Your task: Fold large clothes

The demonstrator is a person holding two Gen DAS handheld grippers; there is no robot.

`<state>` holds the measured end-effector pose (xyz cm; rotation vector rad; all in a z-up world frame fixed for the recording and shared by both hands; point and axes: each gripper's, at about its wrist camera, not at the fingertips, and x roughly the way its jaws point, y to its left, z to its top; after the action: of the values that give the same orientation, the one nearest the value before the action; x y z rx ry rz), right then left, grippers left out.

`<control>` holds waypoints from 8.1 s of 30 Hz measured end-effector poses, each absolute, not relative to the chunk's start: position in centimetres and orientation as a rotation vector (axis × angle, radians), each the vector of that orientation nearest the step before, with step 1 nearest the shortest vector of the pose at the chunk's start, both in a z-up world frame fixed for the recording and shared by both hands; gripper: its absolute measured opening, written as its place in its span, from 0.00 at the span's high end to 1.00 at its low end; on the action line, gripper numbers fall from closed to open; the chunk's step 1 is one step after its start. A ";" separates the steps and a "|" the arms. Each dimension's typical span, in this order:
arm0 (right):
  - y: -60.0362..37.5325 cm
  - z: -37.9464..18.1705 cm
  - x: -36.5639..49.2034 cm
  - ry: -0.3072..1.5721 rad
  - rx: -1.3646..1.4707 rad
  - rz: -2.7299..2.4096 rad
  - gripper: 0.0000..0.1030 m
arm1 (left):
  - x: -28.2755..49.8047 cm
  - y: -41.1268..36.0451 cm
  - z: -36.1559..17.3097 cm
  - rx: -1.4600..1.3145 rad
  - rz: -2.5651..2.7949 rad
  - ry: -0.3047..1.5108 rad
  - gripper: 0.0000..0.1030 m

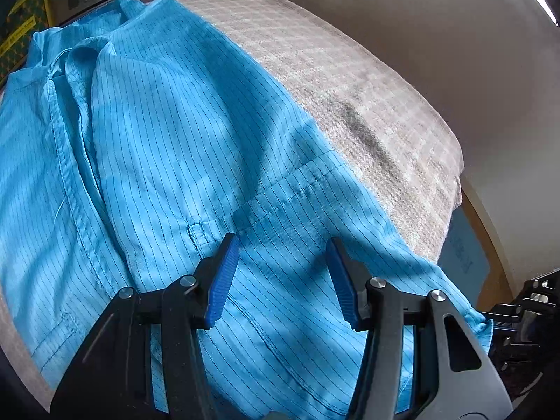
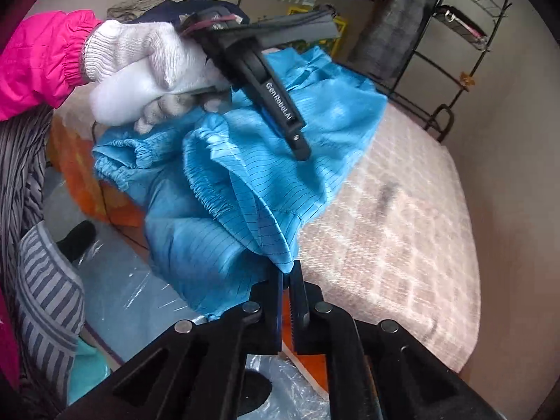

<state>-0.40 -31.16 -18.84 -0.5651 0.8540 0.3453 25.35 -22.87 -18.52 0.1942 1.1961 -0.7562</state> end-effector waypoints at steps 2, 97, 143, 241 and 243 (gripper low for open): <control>-29.5 -20.2 -1.3 0.882 -0.648 0.348 1.00 | 25.4 -22.8 -18.4 0.193 -0.760 1.197 0.48; -36.1 -19.6 10.8 1.159 0.457 0.676 0.97 | 14.7 -3.9 -16.6 -0.606 -0.718 1.220 0.95; -38.8 -18.2 32.9 0.983 0.719 0.339 0.48 | 38.5 -1.4 -15.4 -0.620 -0.482 1.076 0.52; -33.7 -19.6 69.9 1.066 0.233 0.380 0.43 | 75.2 -3.4 -18.7 -0.352 -0.382 1.160 0.40; -33.1 -20.6 71.2 1.087 0.253 0.387 0.43 | 75.9 -4.0 -19.3 -0.347 -0.374 1.161 0.40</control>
<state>71.21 -33.09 -20.61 0.2534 1.0874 0.3865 75.87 -4.02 -19.31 -0.3472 1.1609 -0.3742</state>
